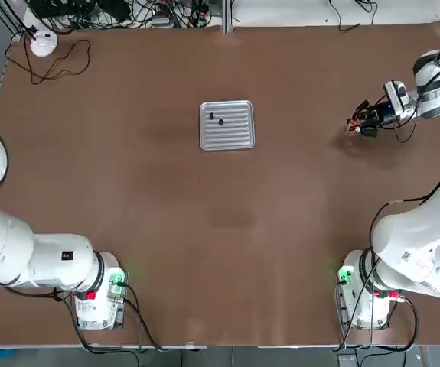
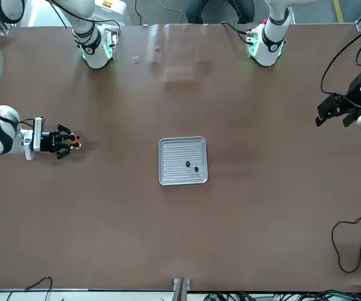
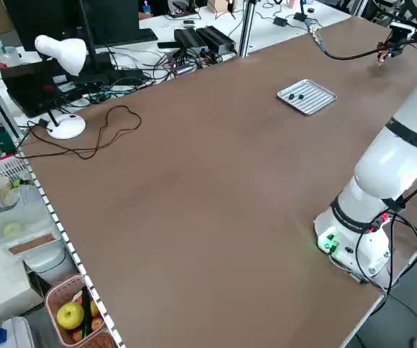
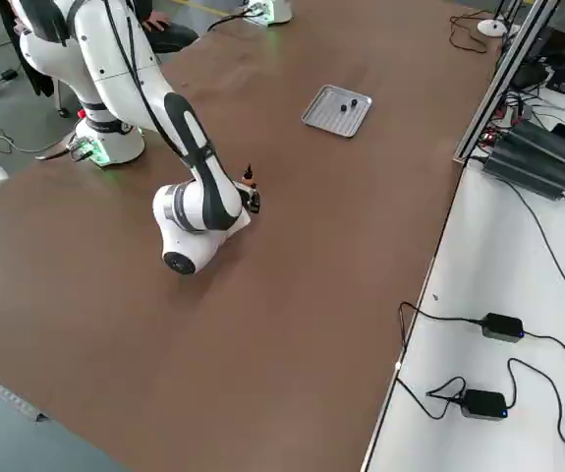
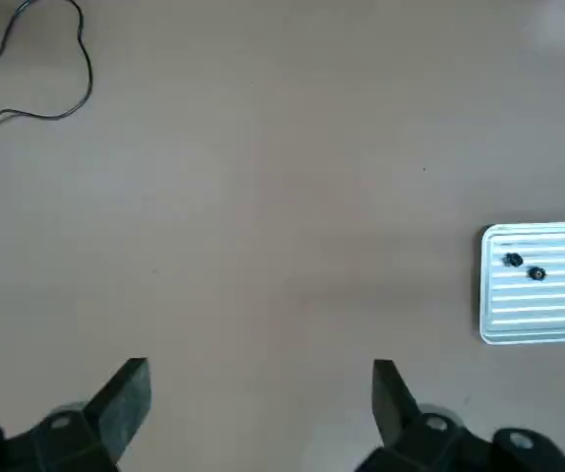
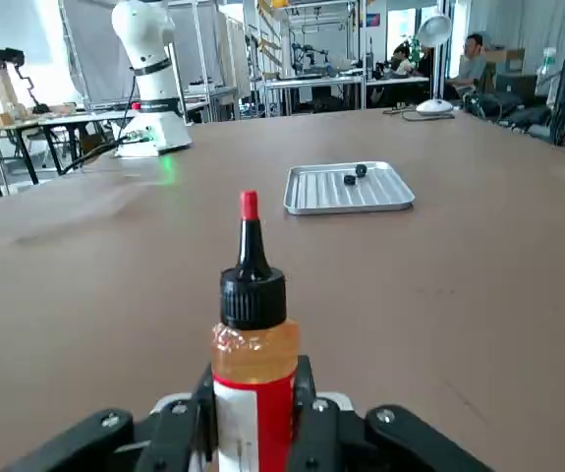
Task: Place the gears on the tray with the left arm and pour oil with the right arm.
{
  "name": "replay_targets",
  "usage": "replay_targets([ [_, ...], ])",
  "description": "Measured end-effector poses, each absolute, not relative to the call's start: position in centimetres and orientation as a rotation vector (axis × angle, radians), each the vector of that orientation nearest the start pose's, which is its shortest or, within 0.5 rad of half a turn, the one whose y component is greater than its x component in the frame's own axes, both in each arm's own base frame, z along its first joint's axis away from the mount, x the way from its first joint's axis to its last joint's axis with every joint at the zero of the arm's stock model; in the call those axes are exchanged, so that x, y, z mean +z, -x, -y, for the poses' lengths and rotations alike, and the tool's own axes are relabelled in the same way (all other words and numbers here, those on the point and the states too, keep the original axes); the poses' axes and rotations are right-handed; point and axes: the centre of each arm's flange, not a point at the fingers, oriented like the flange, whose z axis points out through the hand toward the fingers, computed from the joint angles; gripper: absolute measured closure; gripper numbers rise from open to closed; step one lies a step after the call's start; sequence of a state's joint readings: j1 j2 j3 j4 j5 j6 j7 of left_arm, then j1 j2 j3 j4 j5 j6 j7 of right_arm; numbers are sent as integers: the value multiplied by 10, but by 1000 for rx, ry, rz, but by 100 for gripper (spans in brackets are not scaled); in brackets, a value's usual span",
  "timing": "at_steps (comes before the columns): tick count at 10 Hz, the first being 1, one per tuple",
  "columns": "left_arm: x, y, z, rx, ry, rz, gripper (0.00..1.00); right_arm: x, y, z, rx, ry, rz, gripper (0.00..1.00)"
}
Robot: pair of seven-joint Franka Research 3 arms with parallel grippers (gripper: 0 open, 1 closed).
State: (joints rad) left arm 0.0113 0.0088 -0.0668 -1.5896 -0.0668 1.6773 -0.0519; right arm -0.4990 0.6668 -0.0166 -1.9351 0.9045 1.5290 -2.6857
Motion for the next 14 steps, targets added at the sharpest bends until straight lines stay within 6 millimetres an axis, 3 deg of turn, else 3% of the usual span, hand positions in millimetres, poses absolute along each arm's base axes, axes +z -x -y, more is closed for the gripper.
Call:
replay_targets([
  [7, 621, -567, 38, -127, 3211, 1, 0, 104, -472, 179, -1008, 1316, 1419, 70],
  [14, 621, -567, 38, -129, 3211, 1, 0, 86, -465, 179, -1011, 1314, 1391, 67],
])
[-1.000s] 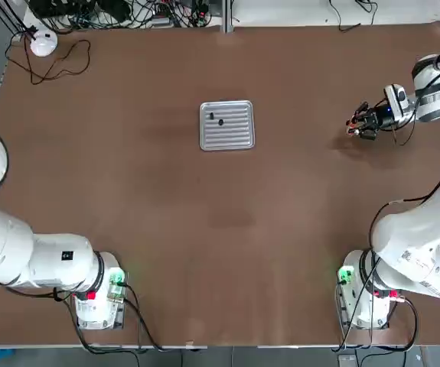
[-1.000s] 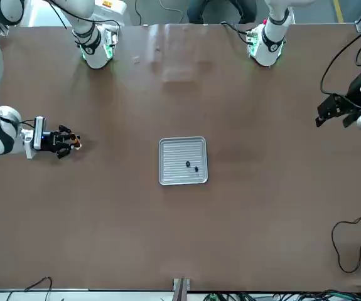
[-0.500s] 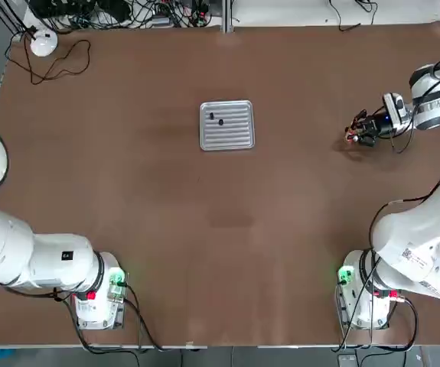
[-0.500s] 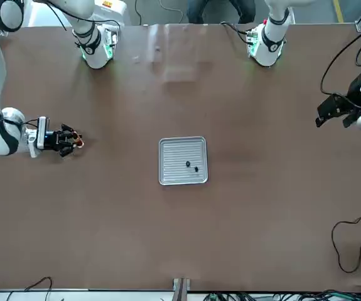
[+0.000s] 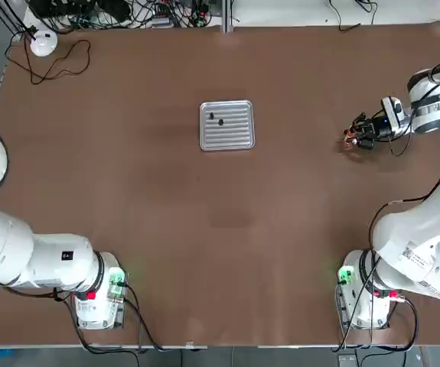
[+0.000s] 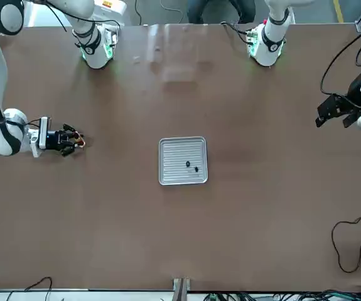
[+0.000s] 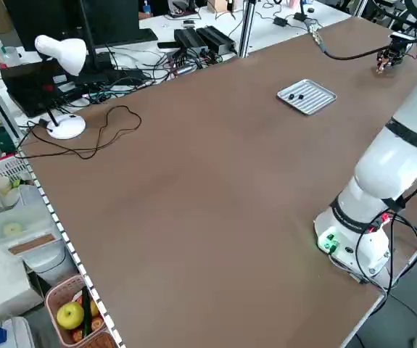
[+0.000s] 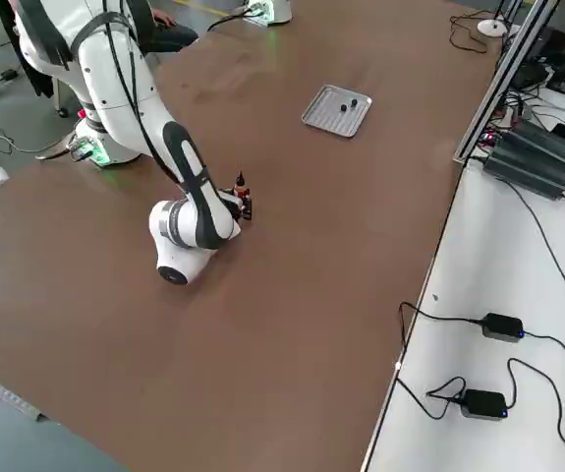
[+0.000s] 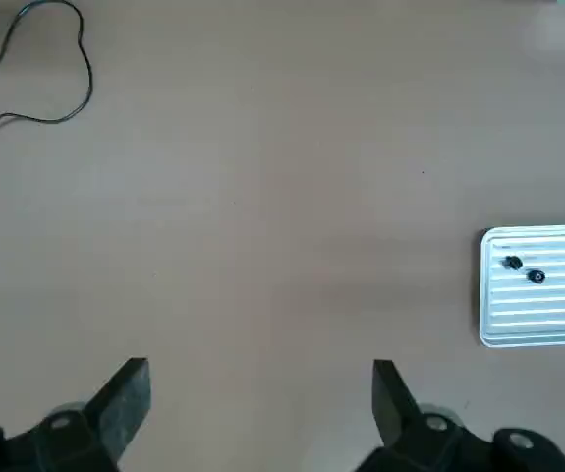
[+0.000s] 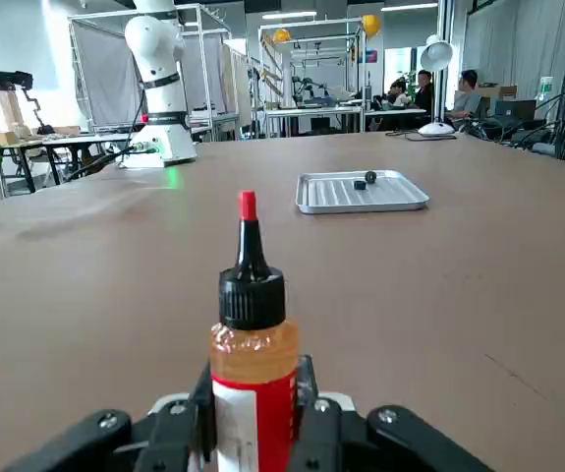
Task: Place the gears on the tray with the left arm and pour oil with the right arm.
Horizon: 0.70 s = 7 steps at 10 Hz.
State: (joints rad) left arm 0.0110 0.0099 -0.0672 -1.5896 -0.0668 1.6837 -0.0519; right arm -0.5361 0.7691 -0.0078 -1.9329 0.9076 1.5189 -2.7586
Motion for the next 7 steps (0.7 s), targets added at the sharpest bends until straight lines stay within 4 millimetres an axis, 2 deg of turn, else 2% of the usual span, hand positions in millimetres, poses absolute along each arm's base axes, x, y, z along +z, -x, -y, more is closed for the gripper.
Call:
replay_targets([
  [2, 621, -567, 38, -129, 3211, 1, 0, 86, -465, 178, -1012, 1313, 1392, 64],
  [3, 621, -567, 38, -129, 3211, 1, 0, 87, -466, 178, -1013, 1312, 1393, 57],
  [4, 621, -567, 38, -129, 3211, 1, 0, 87, -466, 178, -1014, 1311, 1394, 44],
  [5, 621, -567, 38, -129, 3211, 1, 0, 87, -467, 178, -1014, 1311, 1395, 38],
  [6, 621, -567, 38, -129, 3211, 1, 0, 87, -467, 178, -1015, 1311, 1396, 37],
  [7, 621, -567, 38, -129, 3211, 1, 0, 88, -467, 179, -1016, 1312, 1396, 31],
])
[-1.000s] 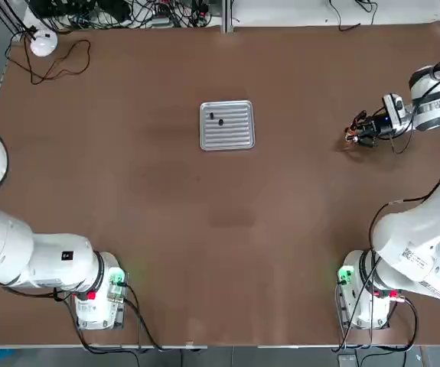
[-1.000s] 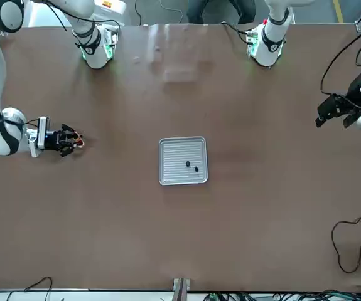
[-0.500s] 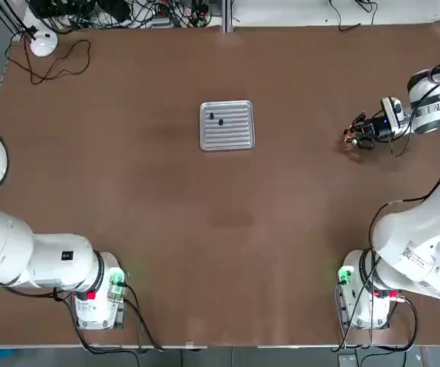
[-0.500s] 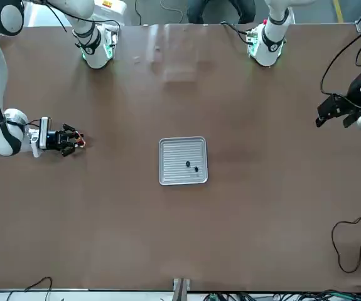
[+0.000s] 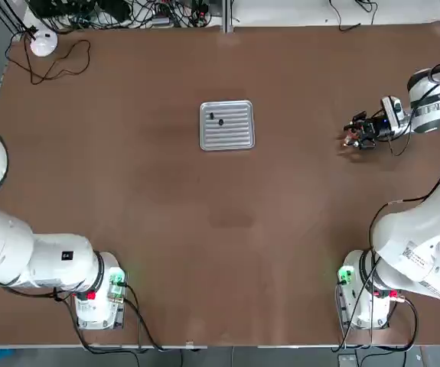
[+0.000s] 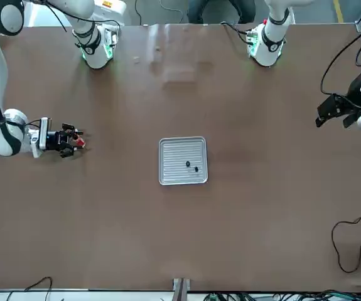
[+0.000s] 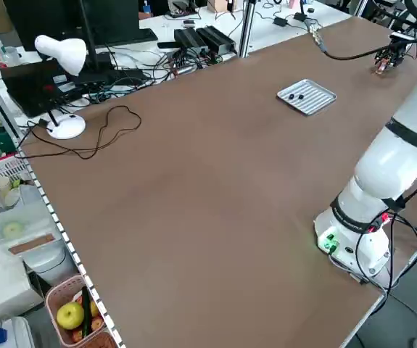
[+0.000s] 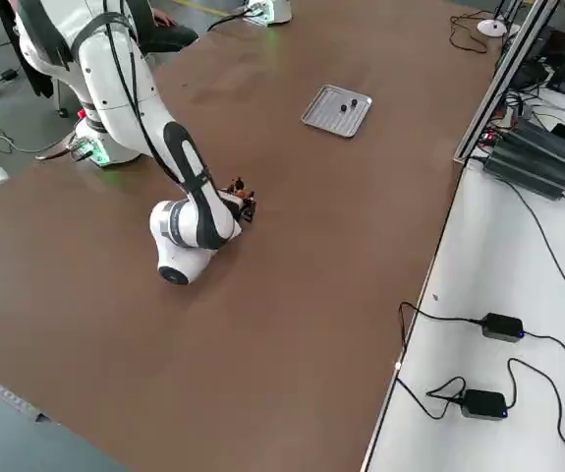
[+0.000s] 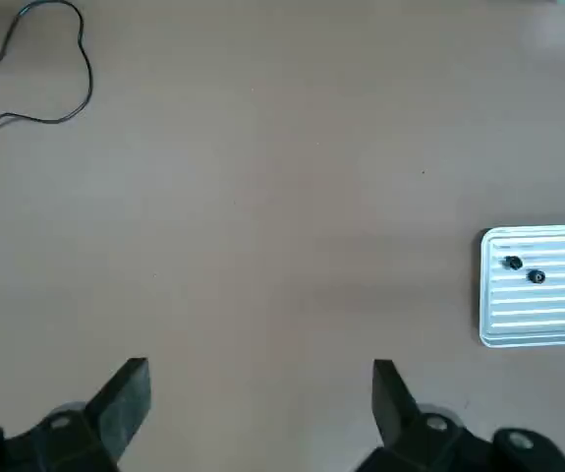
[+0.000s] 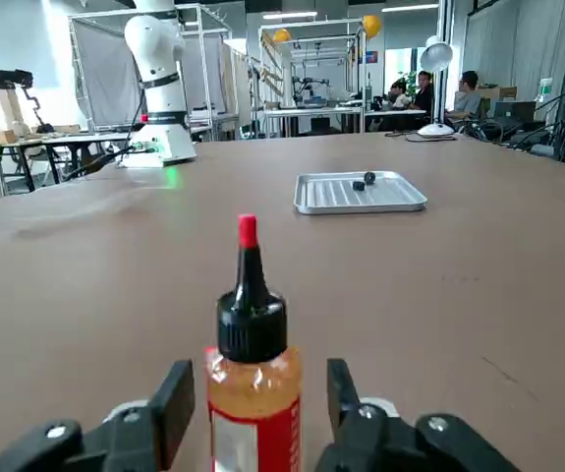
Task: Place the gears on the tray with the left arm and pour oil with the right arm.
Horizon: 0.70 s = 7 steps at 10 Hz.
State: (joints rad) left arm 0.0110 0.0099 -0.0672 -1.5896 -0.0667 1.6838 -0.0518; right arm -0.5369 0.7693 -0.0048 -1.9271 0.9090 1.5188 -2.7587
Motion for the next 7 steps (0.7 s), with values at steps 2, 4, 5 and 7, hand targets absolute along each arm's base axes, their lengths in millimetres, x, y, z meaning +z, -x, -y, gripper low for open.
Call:
replay_targets([
  [2, 621, -567, 38, -129, 3211, 1, 0, 88, -467, 182, -1021, 1317, 1397, 4],
  [4, 621, -567, 38, -129, 3211, 1, 0, 90, -467, 191, -1035, 1331, 1395, 0],
  [5, 621, -567, 38, -130, 3211, 1, 0, 93, -467, 196, -1043, 1338, 1397, 0],
  [7, 621, -567, 38, -130, 3211, 1, 0, 101, -470, 203, -1053, 1346, 1412, 0],
])
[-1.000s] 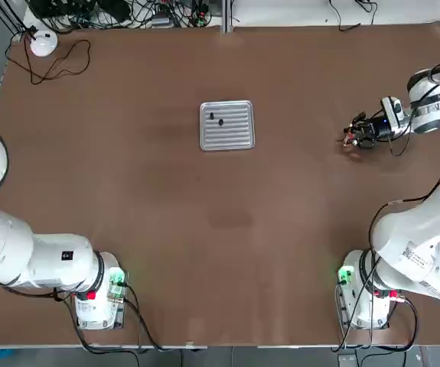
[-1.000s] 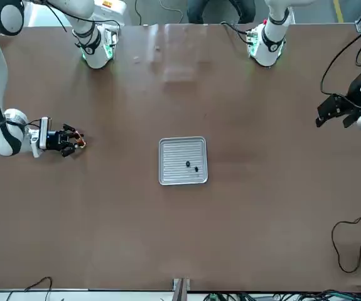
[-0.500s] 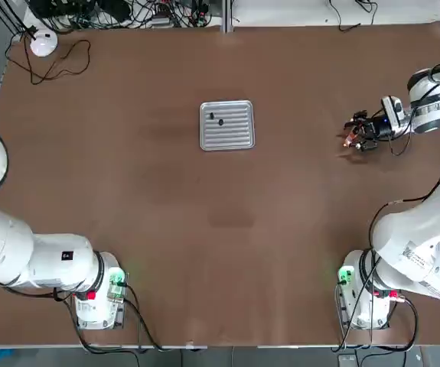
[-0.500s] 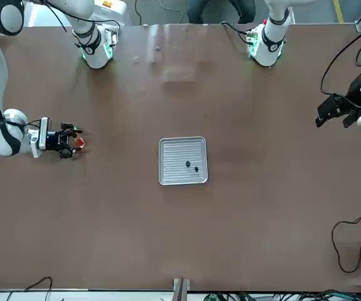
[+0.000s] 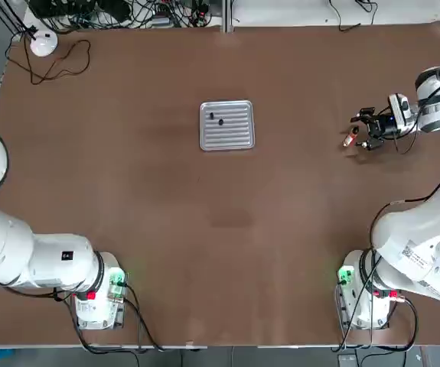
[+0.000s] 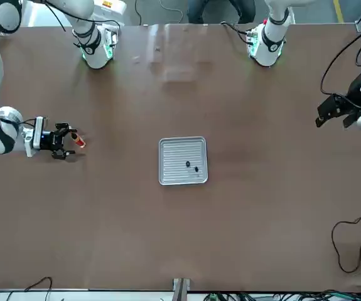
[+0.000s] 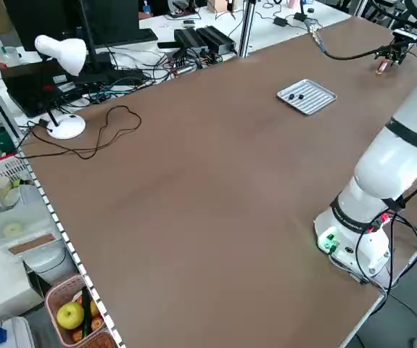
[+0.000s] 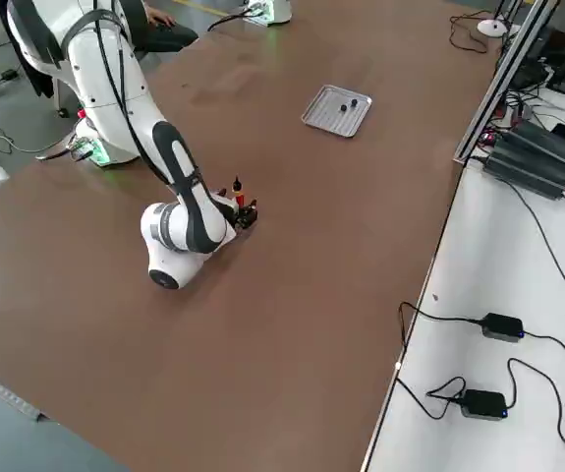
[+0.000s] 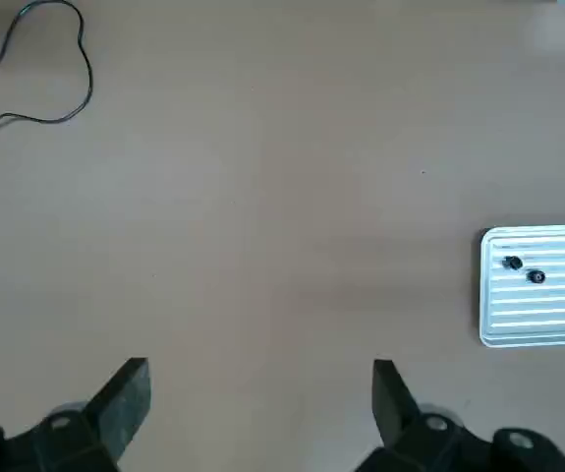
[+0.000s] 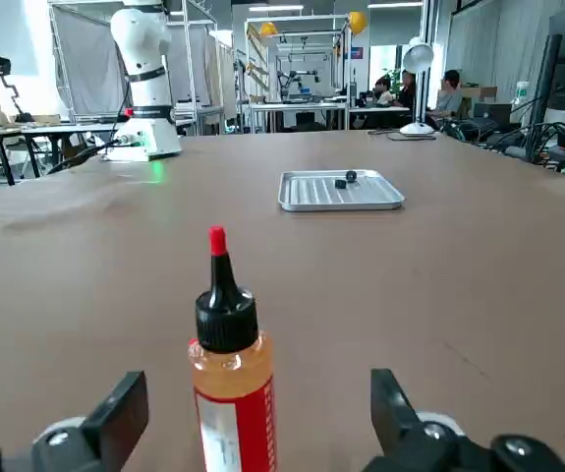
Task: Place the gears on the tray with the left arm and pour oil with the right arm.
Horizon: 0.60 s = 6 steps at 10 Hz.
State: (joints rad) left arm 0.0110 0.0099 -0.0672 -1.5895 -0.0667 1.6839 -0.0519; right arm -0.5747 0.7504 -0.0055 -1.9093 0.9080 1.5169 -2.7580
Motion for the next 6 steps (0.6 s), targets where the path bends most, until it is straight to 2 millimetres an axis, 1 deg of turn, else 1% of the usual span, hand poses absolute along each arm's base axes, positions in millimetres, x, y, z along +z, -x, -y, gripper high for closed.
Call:
replay_targets([
  [2, 621, -567, 38, -132, 3210, 0, 0, 115, -474, 212, -1065, 1356, 1440, 0],
  [3, 621, -568, 38, -135, 3210, 0, 0, 127, -477, 218, -1070, 1363, 1464, 0],
  [4, 623, -568, 38, -140, 3210, 0, 0, 139, -478, 226, -1061, 1377, 1493, 0],
  [6, 624, -568, 38, -143, 3210, 1, 0, 166, -477, 250, -1003, 1412, 1571, 0],
])
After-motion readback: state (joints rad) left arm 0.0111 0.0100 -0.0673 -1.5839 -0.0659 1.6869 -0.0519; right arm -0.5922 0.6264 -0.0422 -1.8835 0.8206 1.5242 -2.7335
